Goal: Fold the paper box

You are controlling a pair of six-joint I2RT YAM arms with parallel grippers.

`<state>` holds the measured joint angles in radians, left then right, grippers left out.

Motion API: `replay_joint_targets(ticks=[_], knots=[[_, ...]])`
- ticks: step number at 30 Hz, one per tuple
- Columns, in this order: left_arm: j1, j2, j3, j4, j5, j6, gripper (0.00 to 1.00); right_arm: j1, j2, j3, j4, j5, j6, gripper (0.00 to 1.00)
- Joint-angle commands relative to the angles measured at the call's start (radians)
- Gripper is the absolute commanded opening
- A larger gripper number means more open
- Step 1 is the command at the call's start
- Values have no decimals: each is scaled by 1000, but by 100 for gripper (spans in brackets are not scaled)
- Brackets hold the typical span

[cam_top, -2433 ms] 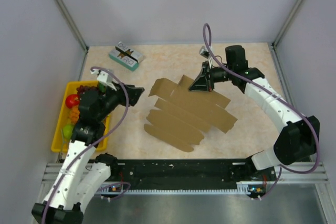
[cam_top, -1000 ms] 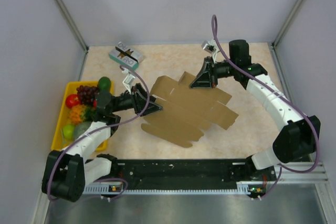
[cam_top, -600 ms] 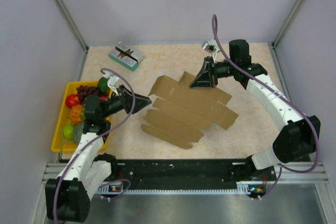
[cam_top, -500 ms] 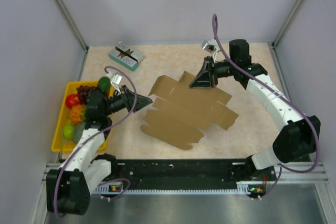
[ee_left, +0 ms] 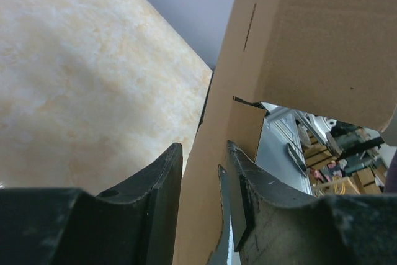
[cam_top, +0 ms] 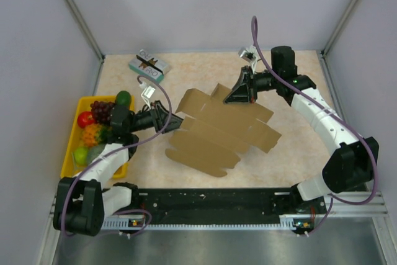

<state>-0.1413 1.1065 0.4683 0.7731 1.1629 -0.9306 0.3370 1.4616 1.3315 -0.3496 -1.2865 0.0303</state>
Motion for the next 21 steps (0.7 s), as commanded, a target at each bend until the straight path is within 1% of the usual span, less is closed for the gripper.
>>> replay_joint_targets(ticks=[1, 2, 4, 7, 10, 11, 13, 14, 15, 17, 21], knots=[[-24, 10, 47, 135, 55, -36, 40, -10, -33, 52, 46, -31, 0, 0], [-30, 15, 50, 156, 63, -62, 41, -10, -33, 52, 50, -31, 0, 0], [-61, 33, 72, 173, 70, -65, 45, -10, -33, 51, 50, -30, 3, 0], [-107, 61, 93, 193, 75, -66, 46, -10, -37, 51, 55, -30, 6, 0], [-126, 76, 73, 339, 66, -140, 47, -9, -40, 46, 57, -28, 7, 0], [-123, 88, 67, 369, 66, -187, 49, -10, -40, 44, 57, -24, 5, 0], [-115, 95, 47, 454, 72, -232, 51, -10, -44, 41, 57, -23, 6, 0], [-95, 89, 40, 468, 67, -261, 52, -10, -43, 41, 57, -25, 6, 0], [-83, 79, 21, 469, 60, -266, 52, -9, -46, 40, 57, -24, 5, 0], [-49, 50, 10, 413, 57, -251, 53, -10, -46, 40, 57, -22, 5, 0], [-41, 3, 23, 298, 70, -195, 54, -9, -43, 40, 57, -22, 5, 0]])
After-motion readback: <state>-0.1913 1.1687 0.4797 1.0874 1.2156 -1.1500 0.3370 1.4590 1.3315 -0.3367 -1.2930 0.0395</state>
